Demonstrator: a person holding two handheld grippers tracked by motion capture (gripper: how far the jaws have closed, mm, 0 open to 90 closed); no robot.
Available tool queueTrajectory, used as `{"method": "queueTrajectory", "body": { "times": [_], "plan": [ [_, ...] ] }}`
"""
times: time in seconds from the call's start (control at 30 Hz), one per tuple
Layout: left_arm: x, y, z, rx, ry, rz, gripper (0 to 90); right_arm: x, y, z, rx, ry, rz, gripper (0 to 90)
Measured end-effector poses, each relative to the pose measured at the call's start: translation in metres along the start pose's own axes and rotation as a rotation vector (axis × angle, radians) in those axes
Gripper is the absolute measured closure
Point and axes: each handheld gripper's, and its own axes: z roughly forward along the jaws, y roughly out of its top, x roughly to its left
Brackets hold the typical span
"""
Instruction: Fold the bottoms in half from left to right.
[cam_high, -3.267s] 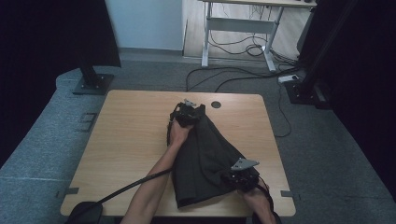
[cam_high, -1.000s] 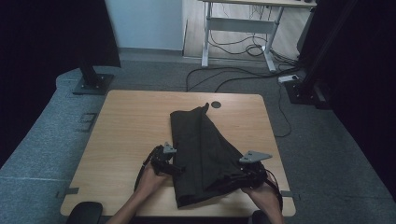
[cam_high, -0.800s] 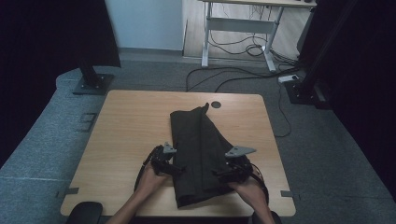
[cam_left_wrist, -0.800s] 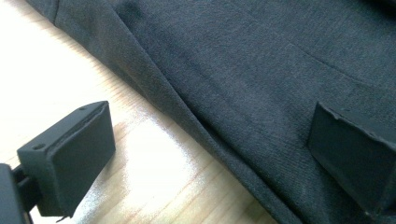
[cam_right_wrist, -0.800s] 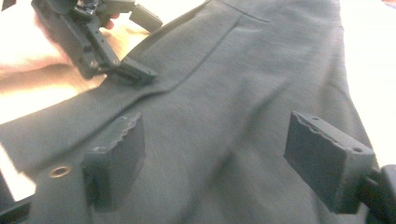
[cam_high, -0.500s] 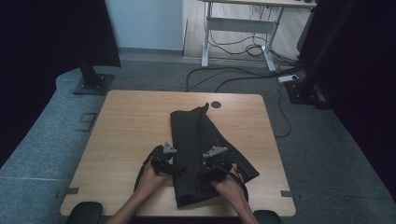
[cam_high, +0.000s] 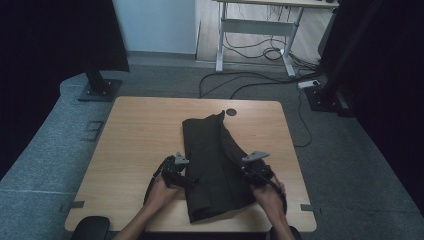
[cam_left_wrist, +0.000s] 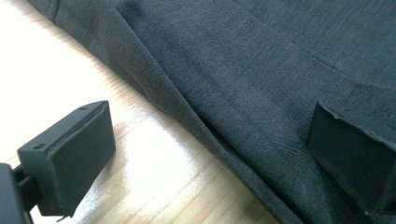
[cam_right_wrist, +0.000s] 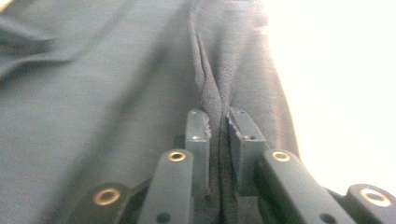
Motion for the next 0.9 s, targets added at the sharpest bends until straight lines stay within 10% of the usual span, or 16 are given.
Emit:
{"method": "queueTrajectory", "body": {
  "times": [0.33,0.63,0.9],
  "plan": [
    [0.0,0.0,0.0,-0.001,-0.003,-0.002,0.8,-0.089,-0.046,-0.012,0.007,-0.106,0.207,44.0],
    [-0.005,0.002,-0.019,-0.045,-0.067,-0.042,5.5,-0.088,-0.048,-0.025,-0.064,-0.058,0.207,33.1],
    [-0.049,-0.009,-0.035,-0.011,-0.101,0.035,0.0,-0.08,-0.053,-0.021,-0.053,0.0,0.177,28.8]
  ]
}}
